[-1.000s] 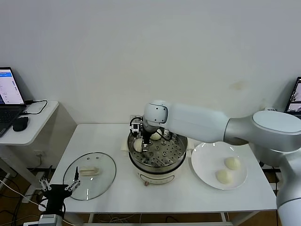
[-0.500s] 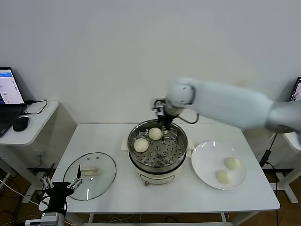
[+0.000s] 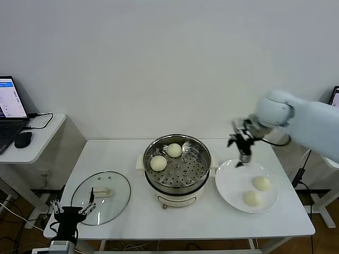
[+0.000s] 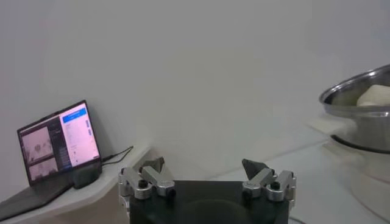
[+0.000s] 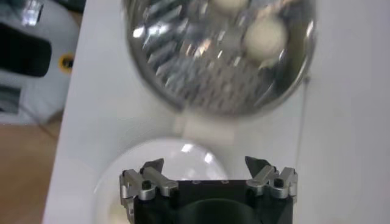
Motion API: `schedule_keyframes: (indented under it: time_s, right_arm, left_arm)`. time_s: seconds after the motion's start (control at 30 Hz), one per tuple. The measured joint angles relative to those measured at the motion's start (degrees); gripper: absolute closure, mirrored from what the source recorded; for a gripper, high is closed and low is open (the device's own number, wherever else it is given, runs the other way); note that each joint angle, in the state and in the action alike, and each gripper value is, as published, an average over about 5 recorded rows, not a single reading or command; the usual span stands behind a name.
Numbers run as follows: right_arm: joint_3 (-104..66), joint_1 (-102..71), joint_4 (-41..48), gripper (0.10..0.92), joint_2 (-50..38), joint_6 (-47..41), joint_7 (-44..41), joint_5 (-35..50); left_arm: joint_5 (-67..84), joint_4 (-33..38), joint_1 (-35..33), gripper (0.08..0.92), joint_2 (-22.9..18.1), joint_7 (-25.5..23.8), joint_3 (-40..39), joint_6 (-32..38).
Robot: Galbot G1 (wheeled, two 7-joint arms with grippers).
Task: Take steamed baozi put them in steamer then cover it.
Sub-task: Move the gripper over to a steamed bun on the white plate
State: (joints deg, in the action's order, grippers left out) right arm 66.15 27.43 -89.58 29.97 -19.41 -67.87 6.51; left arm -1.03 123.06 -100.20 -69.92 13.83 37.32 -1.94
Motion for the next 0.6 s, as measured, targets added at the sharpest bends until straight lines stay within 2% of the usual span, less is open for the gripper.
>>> schedule_keyframes:
  time_s: [0.27, 0.6]
  right_arm:
    - [-10.3, -14.32, 1.09, 0.203, -4.26, 4.82, -0.29, -7.92]
    - [-19.28, -27.84, 3.96, 0.202, -4.36, 7.63, 1.39, -14.04]
  left_arm:
    - [-0.7, -0.01, -0.66, 0.177, -0.62, -0.02, 0.18, -0.05]
    - [-1.13, -0.35, -0.96, 0.177, -1.29, -0.03, 0.5, -0.05]
